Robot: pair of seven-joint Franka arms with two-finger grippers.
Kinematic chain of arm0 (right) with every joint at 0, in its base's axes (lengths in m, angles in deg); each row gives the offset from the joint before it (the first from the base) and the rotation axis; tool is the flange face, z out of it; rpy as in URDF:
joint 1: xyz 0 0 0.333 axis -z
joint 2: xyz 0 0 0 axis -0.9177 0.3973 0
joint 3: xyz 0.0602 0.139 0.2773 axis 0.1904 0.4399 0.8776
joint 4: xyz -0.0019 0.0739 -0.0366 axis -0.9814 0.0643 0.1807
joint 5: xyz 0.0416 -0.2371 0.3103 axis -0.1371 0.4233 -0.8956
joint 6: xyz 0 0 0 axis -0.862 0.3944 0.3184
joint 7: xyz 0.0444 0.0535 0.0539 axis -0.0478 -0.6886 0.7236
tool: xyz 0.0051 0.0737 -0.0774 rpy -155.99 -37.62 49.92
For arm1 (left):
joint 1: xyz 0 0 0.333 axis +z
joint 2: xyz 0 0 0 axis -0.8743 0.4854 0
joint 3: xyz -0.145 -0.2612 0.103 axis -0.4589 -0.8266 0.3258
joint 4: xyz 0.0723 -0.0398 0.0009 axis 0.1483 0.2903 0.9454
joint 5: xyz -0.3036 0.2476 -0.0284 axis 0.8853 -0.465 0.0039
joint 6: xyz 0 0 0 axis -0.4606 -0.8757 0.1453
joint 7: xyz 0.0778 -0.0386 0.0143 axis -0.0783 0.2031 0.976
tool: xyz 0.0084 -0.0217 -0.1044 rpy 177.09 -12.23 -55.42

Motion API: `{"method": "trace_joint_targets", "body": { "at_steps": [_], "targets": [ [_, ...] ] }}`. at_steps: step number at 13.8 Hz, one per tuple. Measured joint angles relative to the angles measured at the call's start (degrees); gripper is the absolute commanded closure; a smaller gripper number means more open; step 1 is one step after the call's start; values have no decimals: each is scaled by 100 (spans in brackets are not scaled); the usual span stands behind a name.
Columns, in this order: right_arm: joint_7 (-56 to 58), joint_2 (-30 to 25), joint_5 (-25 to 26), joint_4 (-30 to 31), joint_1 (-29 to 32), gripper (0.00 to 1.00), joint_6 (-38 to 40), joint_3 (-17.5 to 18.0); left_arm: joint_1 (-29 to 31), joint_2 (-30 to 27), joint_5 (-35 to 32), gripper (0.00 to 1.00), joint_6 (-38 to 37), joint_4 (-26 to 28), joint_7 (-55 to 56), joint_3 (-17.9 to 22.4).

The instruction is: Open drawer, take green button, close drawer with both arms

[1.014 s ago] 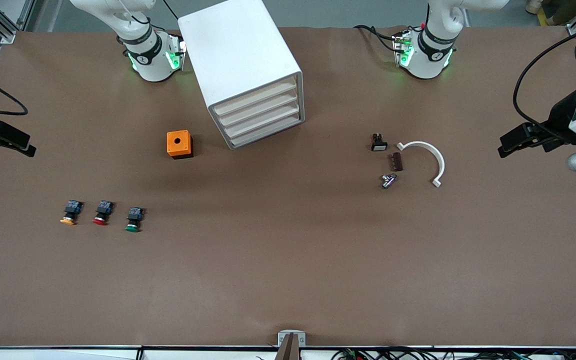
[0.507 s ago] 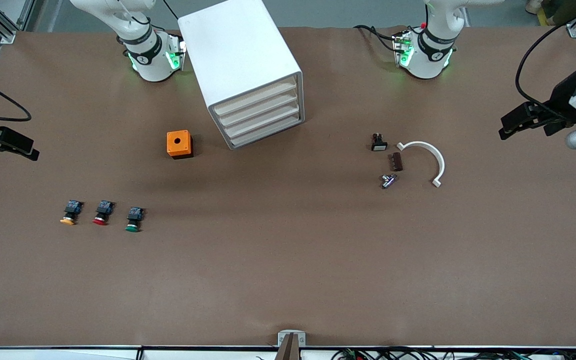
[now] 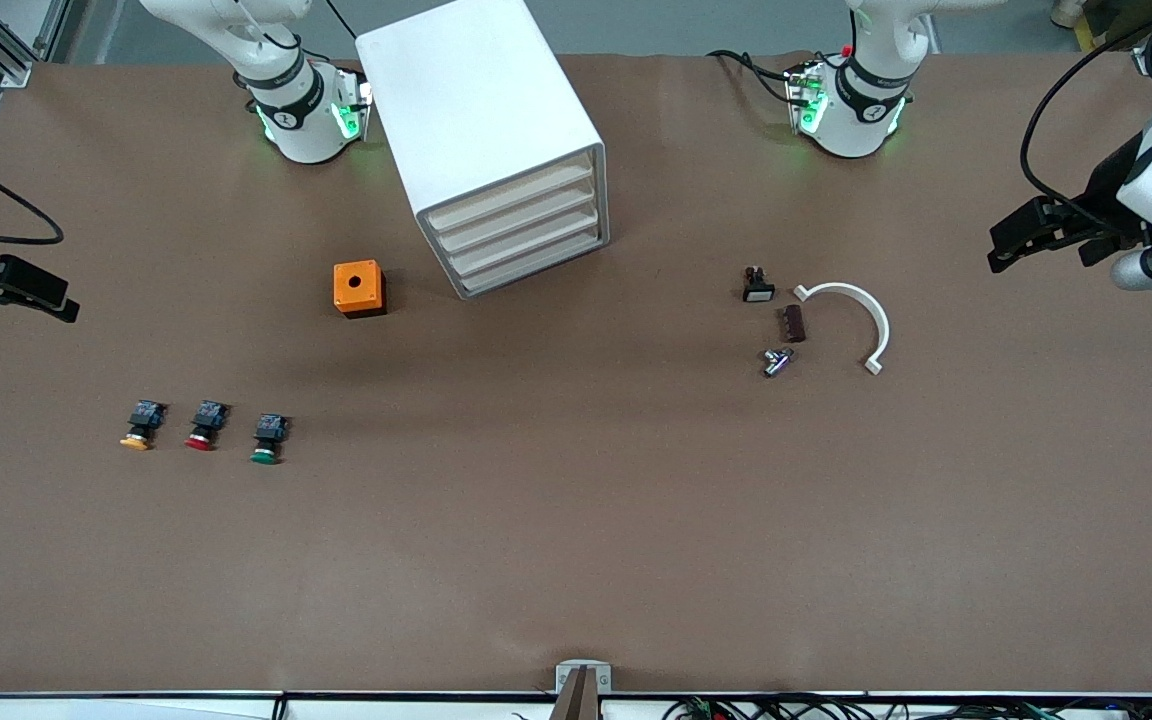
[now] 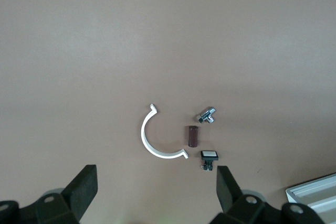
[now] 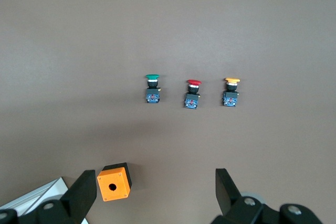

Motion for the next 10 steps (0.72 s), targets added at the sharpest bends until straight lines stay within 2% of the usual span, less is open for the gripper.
{"method": "trace_joint_targets", "body": {
  "at_steps": [6,10],
  "targets": [
    [0,0,1,0,1,0,0,-1,13,-450,-1,0,-1,473,0,0],
    [0,0,5,0,2,0,0,-2,44,-497,-4,0,59,540,0,0]
  ]
}}
